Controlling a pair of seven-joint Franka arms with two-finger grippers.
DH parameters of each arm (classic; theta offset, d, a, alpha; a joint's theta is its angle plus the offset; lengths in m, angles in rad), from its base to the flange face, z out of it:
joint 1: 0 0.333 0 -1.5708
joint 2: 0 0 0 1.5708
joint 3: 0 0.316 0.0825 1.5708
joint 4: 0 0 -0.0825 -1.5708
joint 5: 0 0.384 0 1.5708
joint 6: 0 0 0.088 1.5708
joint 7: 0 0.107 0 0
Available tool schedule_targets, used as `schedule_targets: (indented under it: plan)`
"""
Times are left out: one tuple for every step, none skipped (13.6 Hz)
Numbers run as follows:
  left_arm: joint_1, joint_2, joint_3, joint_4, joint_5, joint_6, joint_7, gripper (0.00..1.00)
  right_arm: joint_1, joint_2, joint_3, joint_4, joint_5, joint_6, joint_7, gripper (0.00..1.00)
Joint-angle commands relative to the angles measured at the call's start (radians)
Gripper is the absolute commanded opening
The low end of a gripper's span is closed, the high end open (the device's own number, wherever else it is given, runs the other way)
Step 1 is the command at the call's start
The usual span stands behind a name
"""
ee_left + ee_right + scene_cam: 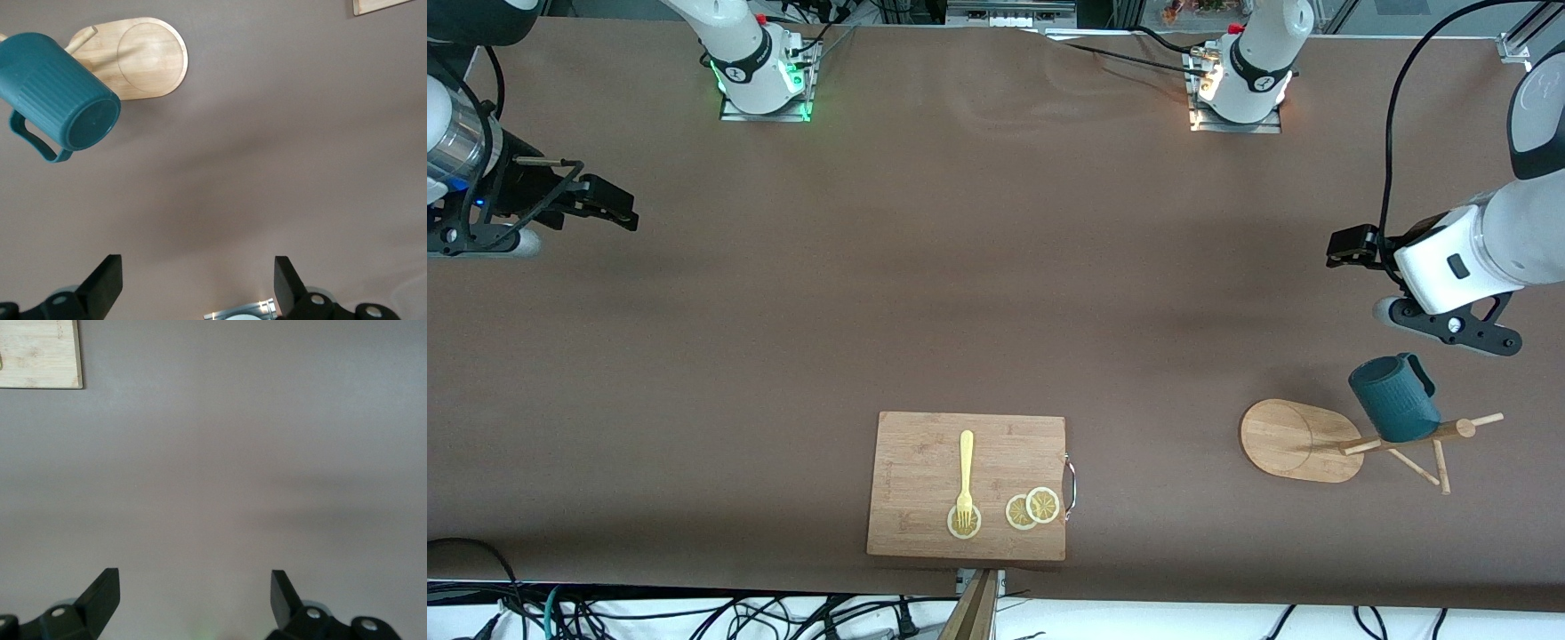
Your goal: Pass cup and hang on rack
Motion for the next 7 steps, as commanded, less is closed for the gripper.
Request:
schedule_targets:
  plan:
    - [-0.007, -0.217, 0.041, -0.316, 0.007, 0.205, 0.025, 1.00, -0.001, 0.003, -0.003, 0.014, 0.014, 0.000, -0.006, 1.00]
    - [-0.036, -0.240, 0.102, -0.353, 0.007, 0.263, 0.025, 1.00, -0.001, 0.005, -0.004, 0.015, 0.014, 0.000, -0.006, 1.00]
    - [-0.062, -0.242, 0.145, -0.364, 0.004, 0.291, 0.022, 1.00, -0.001, 0.005, -0.004, 0.018, 0.008, 0.000, -0.006, 1.00]
    - [-0.064, -0.243, 0.150, -0.364, 0.010, 0.308, 0.017, 1.00, -0.001, 0.005, -0.003, 0.021, -0.003, 0.000, -0.006, 1.00]
    - [-0.072, -0.257, 0.155, -0.381, 0.014, 0.357, 0.011, 1.00, -0.001, 0.003, -0.003, 0.021, -0.015, -0.002, -0.006, 1.00]
    - [-0.081, -0.296, 0.160, -0.439, 0.014, 0.415, 0.008, 1.00, -0.001, 0.003, -0.003, 0.015, -0.032, -0.003, -0.006, 1.00]
    - [-0.085, -0.335, 0.161, -0.494, 0.014, 0.449, -0.001, 1.00, -0.001, 0.009, -0.004, 0.015, -0.034, 0.000, -0.006, 1.00]
